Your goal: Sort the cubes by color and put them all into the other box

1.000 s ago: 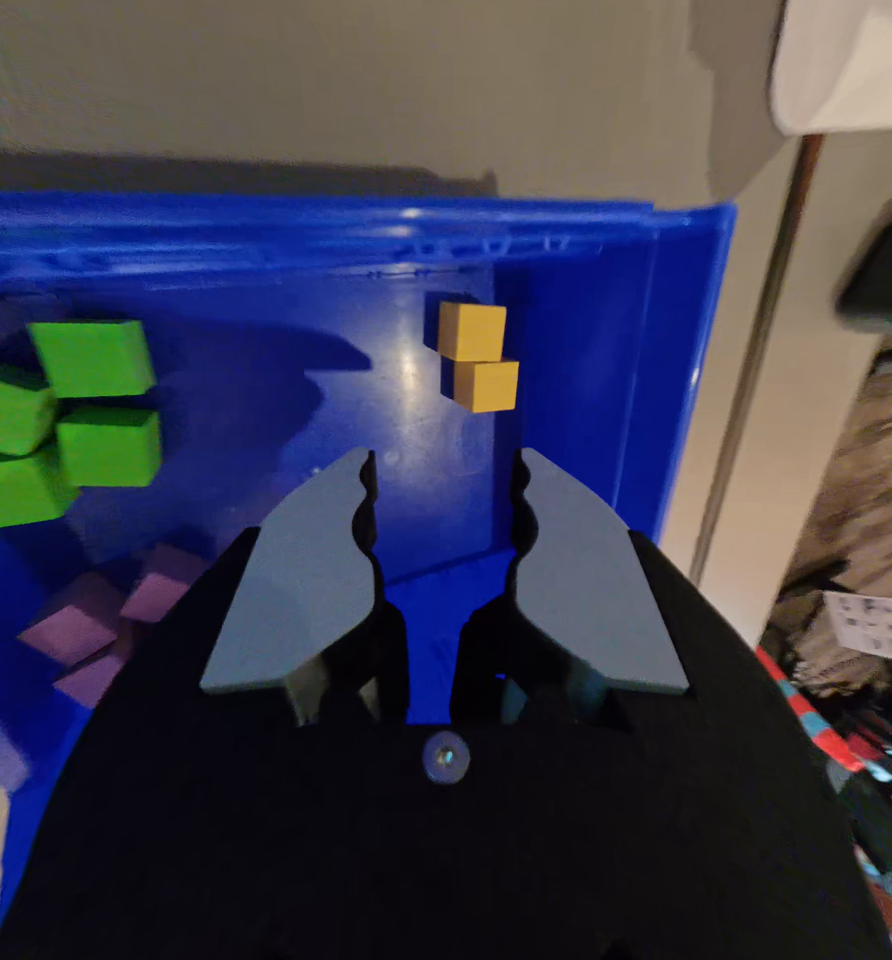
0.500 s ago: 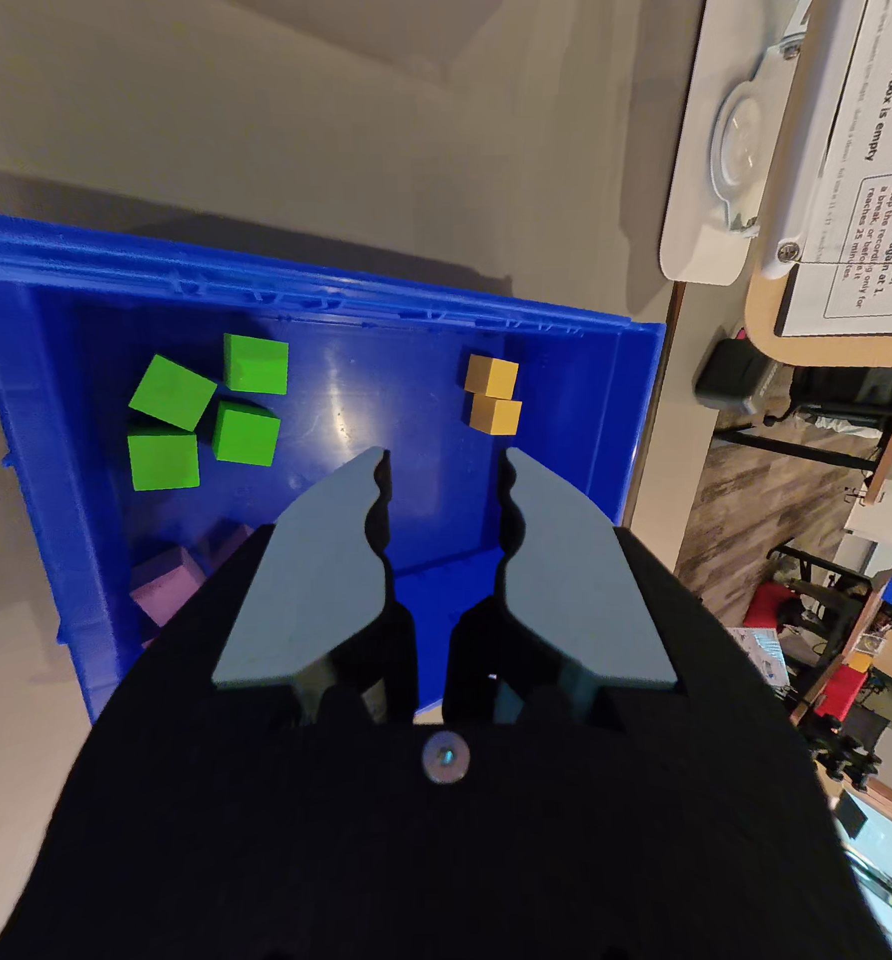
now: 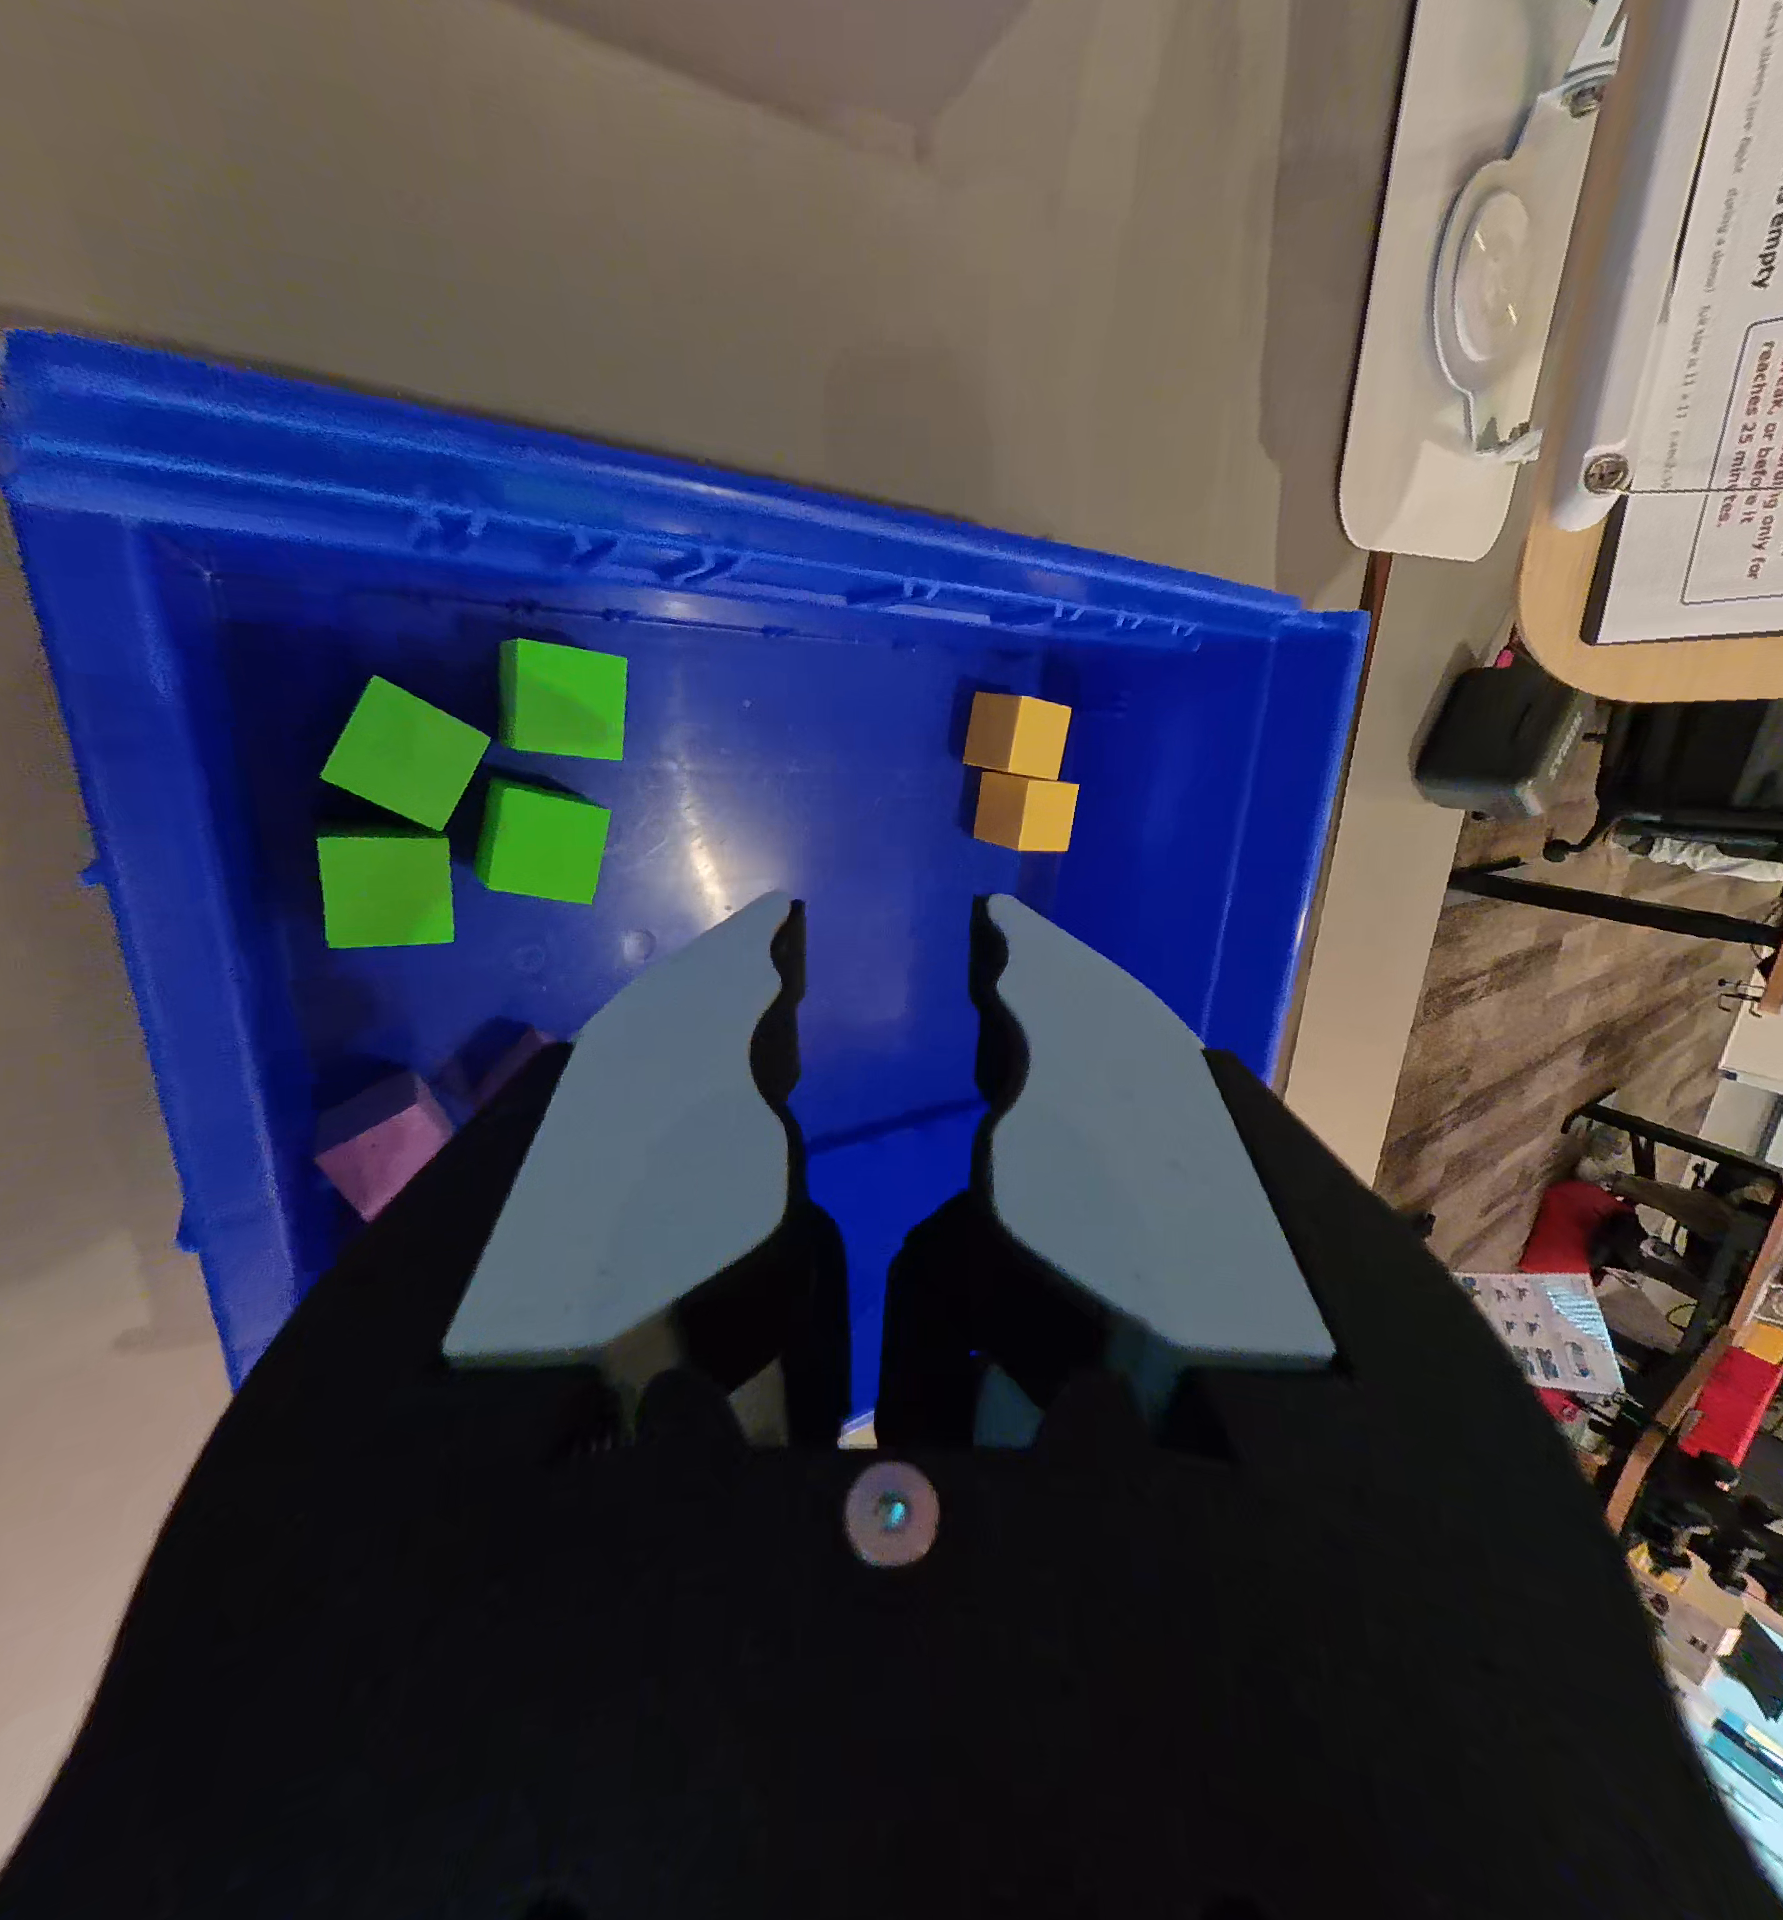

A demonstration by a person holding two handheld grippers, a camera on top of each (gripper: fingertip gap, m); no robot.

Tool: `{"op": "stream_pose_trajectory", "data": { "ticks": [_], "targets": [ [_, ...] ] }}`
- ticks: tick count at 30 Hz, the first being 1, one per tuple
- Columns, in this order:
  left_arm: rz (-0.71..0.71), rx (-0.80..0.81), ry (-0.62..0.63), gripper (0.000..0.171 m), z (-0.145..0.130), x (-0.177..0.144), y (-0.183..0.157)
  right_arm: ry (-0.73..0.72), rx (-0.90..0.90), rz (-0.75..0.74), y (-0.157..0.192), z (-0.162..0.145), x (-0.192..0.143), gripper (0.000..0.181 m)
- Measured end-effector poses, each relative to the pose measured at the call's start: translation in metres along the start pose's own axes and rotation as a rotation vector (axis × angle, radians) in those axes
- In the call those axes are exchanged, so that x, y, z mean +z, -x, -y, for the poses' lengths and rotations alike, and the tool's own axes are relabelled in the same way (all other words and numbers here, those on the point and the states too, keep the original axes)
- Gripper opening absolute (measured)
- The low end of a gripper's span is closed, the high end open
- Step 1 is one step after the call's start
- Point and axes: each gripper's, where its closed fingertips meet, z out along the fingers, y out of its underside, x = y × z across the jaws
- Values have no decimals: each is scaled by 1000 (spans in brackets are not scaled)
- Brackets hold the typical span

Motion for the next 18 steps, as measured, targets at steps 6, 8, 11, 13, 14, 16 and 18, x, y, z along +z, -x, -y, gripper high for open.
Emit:
{"op": "stream_pose_trajectory", "data": {
  "ticks": [6, 8, 11, 13, 14, 16, 18],
  "targets": [
    [-4, 21, 23, 39, 1, 9, 0, 7, -9, -8, 4, 0, -5, 29],
    [-21, 19, 7, 39, 3, 8, -1, 4, -10, -15, 5, 2, -7, 28],
    [-83, 23, -80, 38, 13, -4, -5, -26, -4, -48, 2, 9, -13, 28],
    [-222, 34, -172, 38, 22, -21, -20, -67, 8, -86, -1, 18, -20, 29],
    [-316, 38, -220, 38, 27, -31, -30, -100, 12, -113, -3, 25, -24, 30],
    [-549, 45, -316, 37, 35, -58, -54, -184, 14, -152, -5, 43, -31, 30],
    [-810, 54, -384, 37, 37, -89, -79, -285, 8, -188, -4, 68, -38, 30]
  ]
}}
